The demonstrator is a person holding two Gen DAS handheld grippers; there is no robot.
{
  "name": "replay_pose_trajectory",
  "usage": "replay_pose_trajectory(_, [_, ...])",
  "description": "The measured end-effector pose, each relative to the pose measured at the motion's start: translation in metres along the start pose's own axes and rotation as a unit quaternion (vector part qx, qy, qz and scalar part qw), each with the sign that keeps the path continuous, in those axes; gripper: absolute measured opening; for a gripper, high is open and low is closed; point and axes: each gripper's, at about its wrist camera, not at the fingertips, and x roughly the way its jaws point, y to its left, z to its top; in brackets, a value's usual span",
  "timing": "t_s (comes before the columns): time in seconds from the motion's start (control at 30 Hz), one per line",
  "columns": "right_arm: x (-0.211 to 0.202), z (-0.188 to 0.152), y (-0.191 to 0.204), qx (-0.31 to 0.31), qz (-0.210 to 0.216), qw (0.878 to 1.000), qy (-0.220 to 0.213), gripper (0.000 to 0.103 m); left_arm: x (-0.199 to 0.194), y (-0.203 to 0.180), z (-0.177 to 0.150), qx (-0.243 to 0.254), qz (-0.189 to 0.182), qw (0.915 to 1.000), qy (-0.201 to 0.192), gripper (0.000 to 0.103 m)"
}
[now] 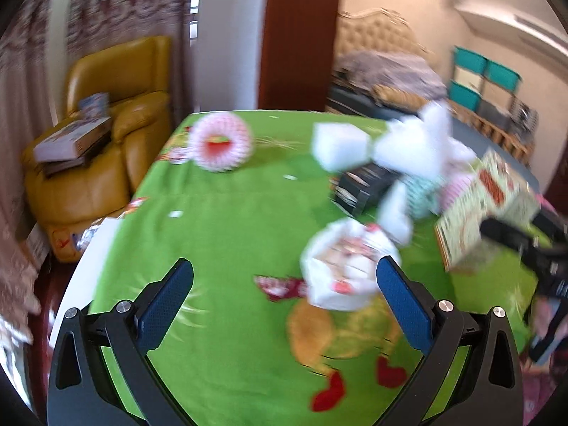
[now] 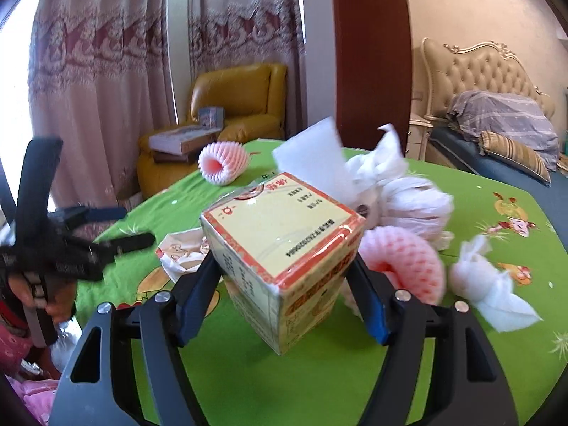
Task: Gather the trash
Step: 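Grasp the cream medicine box with the right tool while the left tool grasps the white paper bag, then carry the box and bag to the pink wastebasket with both tools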
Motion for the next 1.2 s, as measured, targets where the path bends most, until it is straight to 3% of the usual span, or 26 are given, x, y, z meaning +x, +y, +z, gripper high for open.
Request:
replay_pose_trajectory(0.17, [-0.028, -0.008, -0.017, 0.014, -0.013, 1.0, -0.012, 0.069, 0.015, -0.037, 0.002, 0.047, -0.028, 0.9983, 0.019, 0.097])
replay_pose_trajectory(0.33, [-0.047, -0.015, -0.031, 0.032, -0.023, 0.999, -0.022, 0.069, 0.055, -0.052, 0.008, 0.056, 0.001, 0.9951, 0.081, 0.095])
replay_pose_trajectory(0.37, [-0.05, -0.016, -0.034, 0.036, -0.024, 0.999, -0.024, 0.069, 0.061, -0.051, 0.01, 0.048, 0.006, 0.9951, 0.086, 0.091])
replay_pose_trajectory(0.43, [-0.055, -0.021, -0.039, 0.039, -0.027, 0.999, -0.026, 0.069, 0.07, -0.051, 0.013, 0.034, 0.01, 0.9946, 0.097, 0.069])
replay_pose_trajectory(0.47, [-0.056, -0.023, -0.042, 0.041, -0.027, 0.998, -0.026, 0.069, 0.071, -0.051, 0.013, 0.032, 0.008, 0.9946, 0.098, 0.068])
replay_pose_trajectory(0.67, [-0.057, -0.035, -0.049, 0.051, -0.03, 0.998, -0.022, 0.069, 0.048, -0.069, 0.007, 0.078, 0.028, 0.9959, 0.036, 0.065])
replay_pose_trajectory(0.77, [-0.06, -0.037, -0.047, 0.053, -0.036, 0.998, -0.025, 0.069, 0.032, -0.074, 0.006, 0.075, 0.029, 0.9968, 0.009, 0.065])
replay_pose_trajectory(1.0, [-0.075, -0.041, -0.062, 0.062, -0.067, 0.995, -0.036, 0.069, 0.001, -0.093, 0.009, 0.069, 0.001, 0.9965, -0.048, 0.065])
replay_pose_trajectory(1.2, [-0.089, -0.048, -0.076, 0.061, -0.11, 0.991, -0.036, 0.069, -0.009, -0.123, 0.012, 0.07, -0.036, 0.9943, -0.071, 0.065])
